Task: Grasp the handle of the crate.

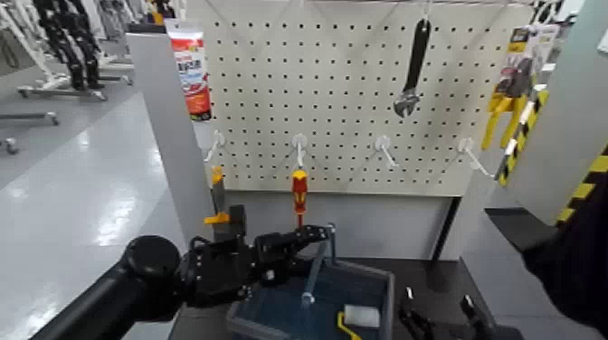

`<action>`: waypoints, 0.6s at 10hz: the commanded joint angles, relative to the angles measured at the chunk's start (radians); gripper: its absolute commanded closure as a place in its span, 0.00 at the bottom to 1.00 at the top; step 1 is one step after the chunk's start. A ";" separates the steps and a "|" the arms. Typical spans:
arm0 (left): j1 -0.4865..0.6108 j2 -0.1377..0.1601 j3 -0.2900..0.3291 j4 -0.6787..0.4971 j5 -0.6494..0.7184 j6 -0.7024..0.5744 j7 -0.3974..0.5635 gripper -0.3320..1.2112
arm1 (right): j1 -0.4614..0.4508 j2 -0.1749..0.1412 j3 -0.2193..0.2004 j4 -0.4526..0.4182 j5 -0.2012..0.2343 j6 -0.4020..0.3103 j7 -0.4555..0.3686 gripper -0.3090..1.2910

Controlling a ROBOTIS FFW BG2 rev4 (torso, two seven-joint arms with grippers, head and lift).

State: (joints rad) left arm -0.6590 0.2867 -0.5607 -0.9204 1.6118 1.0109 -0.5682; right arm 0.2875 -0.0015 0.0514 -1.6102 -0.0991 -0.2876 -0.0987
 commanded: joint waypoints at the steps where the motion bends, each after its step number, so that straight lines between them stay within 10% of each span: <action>1: -0.007 -0.004 -0.024 0.023 0.004 -0.003 -0.042 0.71 | -0.001 0.005 0.002 0.001 -0.002 -0.002 -0.001 0.27; 6: 0.001 -0.007 -0.027 0.038 0.002 -0.008 -0.042 0.96 | 0.001 0.005 0.001 0.001 -0.005 -0.008 0.001 0.27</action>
State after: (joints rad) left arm -0.6612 0.2792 -0.5882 -0.8839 1.6138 1.0037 -0.6104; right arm 0.2874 -0.0015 0.0520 -1.6091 -0.1043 -0.2960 -0.0982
